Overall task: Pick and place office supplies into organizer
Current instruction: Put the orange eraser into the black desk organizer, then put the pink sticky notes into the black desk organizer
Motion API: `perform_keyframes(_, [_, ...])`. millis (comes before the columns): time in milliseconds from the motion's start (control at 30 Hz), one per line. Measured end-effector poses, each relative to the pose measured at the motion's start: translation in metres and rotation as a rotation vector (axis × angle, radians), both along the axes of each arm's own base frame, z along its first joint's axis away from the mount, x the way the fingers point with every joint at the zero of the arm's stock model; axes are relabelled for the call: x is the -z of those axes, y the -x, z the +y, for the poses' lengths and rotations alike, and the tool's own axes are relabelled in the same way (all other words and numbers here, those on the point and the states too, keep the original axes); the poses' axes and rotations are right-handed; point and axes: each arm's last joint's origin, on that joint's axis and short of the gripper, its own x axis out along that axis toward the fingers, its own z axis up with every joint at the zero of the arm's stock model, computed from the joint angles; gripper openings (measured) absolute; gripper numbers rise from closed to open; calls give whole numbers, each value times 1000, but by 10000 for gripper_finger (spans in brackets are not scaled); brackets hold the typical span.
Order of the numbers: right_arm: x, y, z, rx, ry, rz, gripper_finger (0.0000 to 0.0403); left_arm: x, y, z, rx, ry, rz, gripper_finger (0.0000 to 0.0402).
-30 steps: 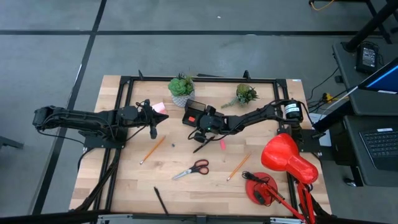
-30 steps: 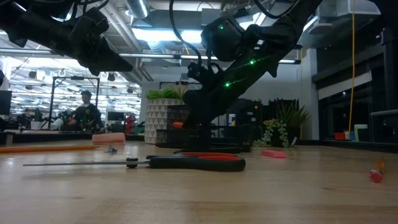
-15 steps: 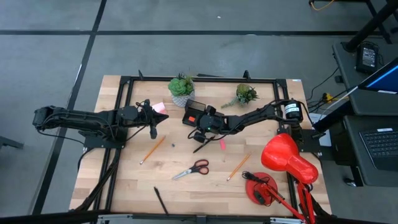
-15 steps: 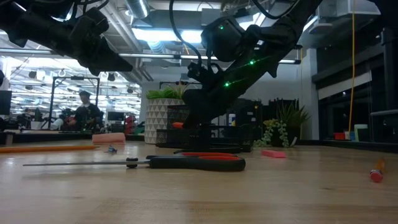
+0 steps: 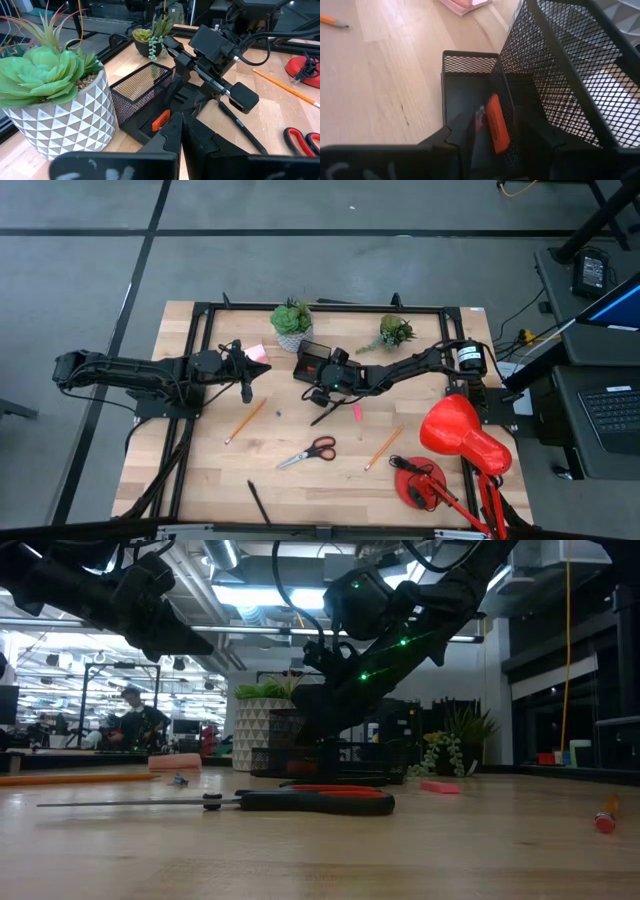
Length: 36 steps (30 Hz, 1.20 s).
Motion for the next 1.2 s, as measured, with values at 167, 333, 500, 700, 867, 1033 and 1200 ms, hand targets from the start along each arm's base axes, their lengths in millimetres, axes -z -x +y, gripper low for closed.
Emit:
perform_keyframes(167, [-1,-1,2,-7,1,1,152,0,0,0,0,0,0,6])
perform_keyframes(333, [-14,-11,14,-73,49,-16,153,0,0,0,1,-1,1,6])
perform_keyframes(500, [-28,-21,24,-130,94,-22,153,0,0,0,1,-4,1,6])
perform_keyframes(700, [-50,-24,33,-164,108,18,127,0,0,0,4,-13,4,6])
perform_keyframes(867, [-81,-11,32,-148,86,27,44,0,0,0,8,-9,0,6])
perform_keyframes(1033, [-108,9,31,-125,52,37,10,-2,-1,-3,73,-14,-13,6])
perform_keyframes(1200, [-110,26,31,-128,25,29,4,-3,-2,-10,120,-23,-27,6])
